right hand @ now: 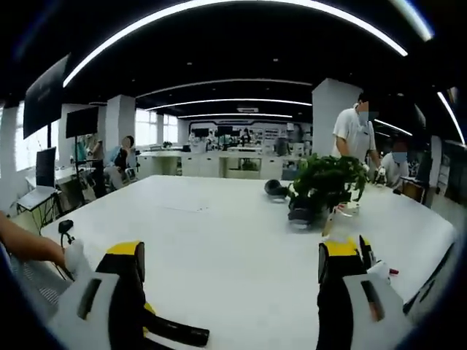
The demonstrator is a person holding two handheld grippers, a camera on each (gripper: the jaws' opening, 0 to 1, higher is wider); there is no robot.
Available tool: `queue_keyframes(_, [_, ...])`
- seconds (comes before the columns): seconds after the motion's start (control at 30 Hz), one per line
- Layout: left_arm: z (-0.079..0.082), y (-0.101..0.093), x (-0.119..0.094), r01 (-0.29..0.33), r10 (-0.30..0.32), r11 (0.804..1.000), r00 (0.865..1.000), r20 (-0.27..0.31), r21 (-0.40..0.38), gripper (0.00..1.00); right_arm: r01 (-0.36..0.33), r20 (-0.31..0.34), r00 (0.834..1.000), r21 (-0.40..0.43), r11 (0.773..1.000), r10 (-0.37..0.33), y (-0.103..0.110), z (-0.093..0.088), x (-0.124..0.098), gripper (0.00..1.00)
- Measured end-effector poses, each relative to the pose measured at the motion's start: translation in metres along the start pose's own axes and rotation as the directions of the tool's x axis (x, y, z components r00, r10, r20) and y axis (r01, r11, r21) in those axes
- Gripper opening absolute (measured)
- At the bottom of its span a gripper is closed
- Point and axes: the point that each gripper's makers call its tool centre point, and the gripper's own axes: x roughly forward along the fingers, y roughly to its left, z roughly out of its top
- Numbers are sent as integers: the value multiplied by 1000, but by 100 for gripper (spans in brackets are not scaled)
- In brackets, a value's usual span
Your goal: Press the specified remote control buttons in sequence, fully releasing each button before pressing the next.
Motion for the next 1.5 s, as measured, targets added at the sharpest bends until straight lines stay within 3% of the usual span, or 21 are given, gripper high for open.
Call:
queue_keyframes(0.07, [0,0,0,-1,1,1000,1000,3,-1,25,21,27,999,-37,999,-21,-6,1,2,100])
queue_keyframes(0.1, [0,0,0,-1,1,1000,1000,4,-3,25,26,9,1000,-38,999,-26,-11,-4,5,100])
queue_keyframes(0.17, [0,0,0,-5,5,1000,1000,9,-6,25,33,-21,999,4,999,-33,-18,-11,8,100])
queue_keyframes(0.23, [0,0,0,-6,6,1000,1000,13,-10,25,29,-10,1000,55,998,-28,-19,-11,6,100])
queue_keyframes(0.43, [0,0,0,-6,7,1000,1000,19,-12,25,35,1,999,63,997,-35,-13,-16,2,100])
queue_keyframes(0.63, [1,0,0,-12,12,1000,1000,11,-18,25,67,5,998,-13,998,-67,-13,-18,2,100])
queue_keyframes(0.87, [1,1,1,-22,23,999,1000,5,-33,24,78,-37,996,0,997,-78,-18,-28,5,100])
queue_keyframes(1.0, [-1,2,0,-6,6,1000,1000,28,-4,24,72,-60,996,2,997,-71,-17,-32,6,100])
queue_keyframes(1.13, [0,2,1,-9,9,1000,1000,18,-9,24,80,-88,993,-17,997,-81,-19,-37,7,100])
queue_keyframes(1.27, [0,2,1,-1,1,1000,1000,13,2,24,83,-74,994,-11,996,-84,-19,-34,6,100])
queue_keyframes(1.5, [-3,8,-1,0,0,998,1000,-7,56,23,85,-110,990,-27,996,-88,-20,-41,8,100])
